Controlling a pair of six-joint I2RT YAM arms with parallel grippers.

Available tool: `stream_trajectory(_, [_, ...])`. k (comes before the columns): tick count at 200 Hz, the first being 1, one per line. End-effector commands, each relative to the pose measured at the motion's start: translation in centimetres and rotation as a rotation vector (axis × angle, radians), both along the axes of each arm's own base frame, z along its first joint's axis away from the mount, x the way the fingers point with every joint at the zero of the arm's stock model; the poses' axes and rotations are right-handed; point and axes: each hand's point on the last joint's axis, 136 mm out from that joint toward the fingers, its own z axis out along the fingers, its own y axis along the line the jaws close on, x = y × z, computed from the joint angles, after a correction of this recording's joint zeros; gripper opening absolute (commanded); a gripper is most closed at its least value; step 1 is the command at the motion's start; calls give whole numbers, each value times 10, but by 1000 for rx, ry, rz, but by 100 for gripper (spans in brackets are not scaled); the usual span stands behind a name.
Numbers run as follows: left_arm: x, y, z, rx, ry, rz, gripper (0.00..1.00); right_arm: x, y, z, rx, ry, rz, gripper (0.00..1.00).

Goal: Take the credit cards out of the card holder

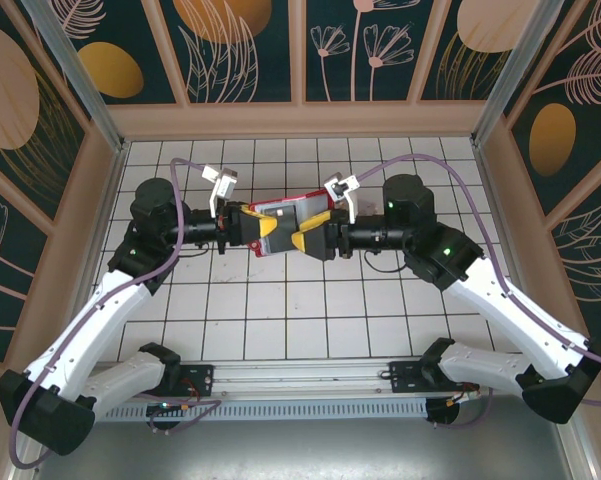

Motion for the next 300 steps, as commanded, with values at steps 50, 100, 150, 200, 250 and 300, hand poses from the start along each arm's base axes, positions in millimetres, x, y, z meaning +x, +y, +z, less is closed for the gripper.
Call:
stream_trajectory(50, [-3,1,17,-16,-58,-7,0,-7,4,9,7,-20,23,55])
stream_trajectory(100, [8,1,7,25,-48,43,0,-15,1,20,33,-43,46,53])
stream_trajectory(150, [15,2,1,54,-40,78,0,-20,4,25,37,-48,71,49])
stream_trajectory(200, [12,-1,-2,49,-24,36,0,-25,13,27,50,-46,116,48])
stream_trajectory(250, [6,-2,2,34,-31,1,0,-27,27,27,58,-45,159,49])
stream_trajectory(300, [9,-2,-1,43,-19,14,4,-28,27,27,63,-54,147,34])
